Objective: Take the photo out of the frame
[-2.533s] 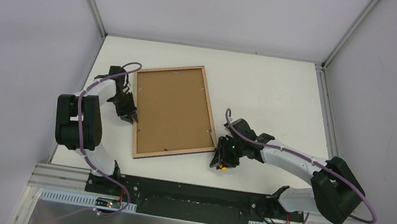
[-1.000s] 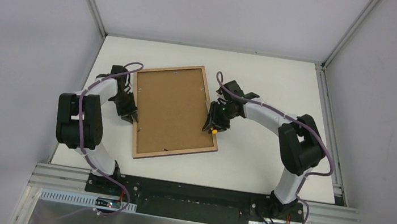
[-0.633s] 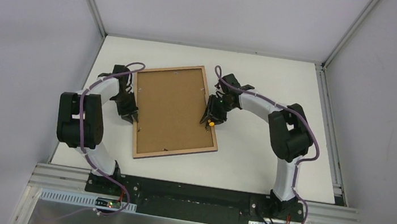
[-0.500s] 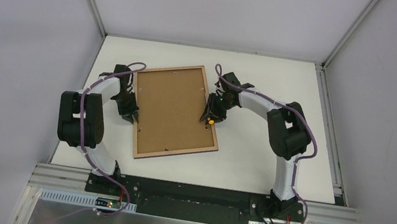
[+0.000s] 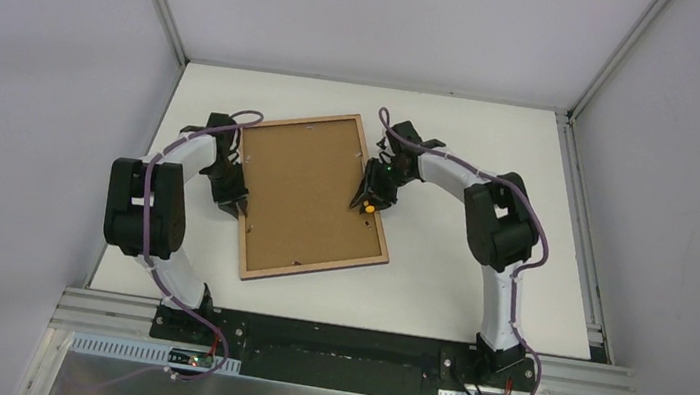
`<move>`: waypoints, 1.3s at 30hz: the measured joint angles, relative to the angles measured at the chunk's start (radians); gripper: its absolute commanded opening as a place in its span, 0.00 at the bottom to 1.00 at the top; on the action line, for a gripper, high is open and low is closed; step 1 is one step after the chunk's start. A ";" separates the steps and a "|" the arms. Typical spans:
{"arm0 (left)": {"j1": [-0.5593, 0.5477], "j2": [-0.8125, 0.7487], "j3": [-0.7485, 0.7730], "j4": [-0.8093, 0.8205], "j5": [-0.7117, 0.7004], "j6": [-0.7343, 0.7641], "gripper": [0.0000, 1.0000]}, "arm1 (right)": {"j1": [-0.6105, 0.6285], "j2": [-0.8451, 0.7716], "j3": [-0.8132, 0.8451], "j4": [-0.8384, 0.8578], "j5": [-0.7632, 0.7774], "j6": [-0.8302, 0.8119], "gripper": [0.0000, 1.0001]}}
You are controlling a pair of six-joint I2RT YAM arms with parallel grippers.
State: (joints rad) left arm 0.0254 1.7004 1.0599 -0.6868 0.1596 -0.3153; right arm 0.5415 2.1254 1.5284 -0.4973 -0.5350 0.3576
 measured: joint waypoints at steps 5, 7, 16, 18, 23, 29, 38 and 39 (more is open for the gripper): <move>0.000 0.003 0.004 -0.004 -0.004 -0.002 0.00 | -0.003 0.039 0.064 -0.039 0.003 -0.020 0.00; 0.000 0.008 0.008 -0.008 -0.004 -0.003 0.00 | -0.005 0.058 0.099 -0.050 0.004 -0.029 0.00; 0.000 0.017 0.017 -0.017 -0.004 -0.002 0.00 | -0.006 0.132 0.221 -0.087 -0.006 -0.073 0.00; 0.000 0.021 0.021 -0.021 -0.004 -0.002 0.00 | -0.003 0.139 0.235 -0.097 -0.005 -0.083 0.00; 0.000 0.025 0.026 -0.026 -0.003 -0.002 0.00 | 0.002 0.141 0.241 -0.108 -0.005 -0.090 0.00; 0.000 0.026 0.026 -0.028 -0.004 -0.004 0.05 | -0.014 0.031 0.117 -0.109 0.000 -0.090 0.00; 0.000 0.027 0.032 -0.035 -0.014 -0.021 0.50 | -0.168 -0.412 -0.224 -0.098 0.086 -0.087 0.00; 0.000 0.027 0.032 -0.036 -0.014 -0.025 0.52 | -0.189 -0.448 -0.258 -0.097 0.105 -0.085 0.00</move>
State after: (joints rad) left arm 0.0250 1.7279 1.0916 -0.7231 0.1452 -0.3405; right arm 0.3527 1.6772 1.2705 -0.5945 -0.4301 0.2722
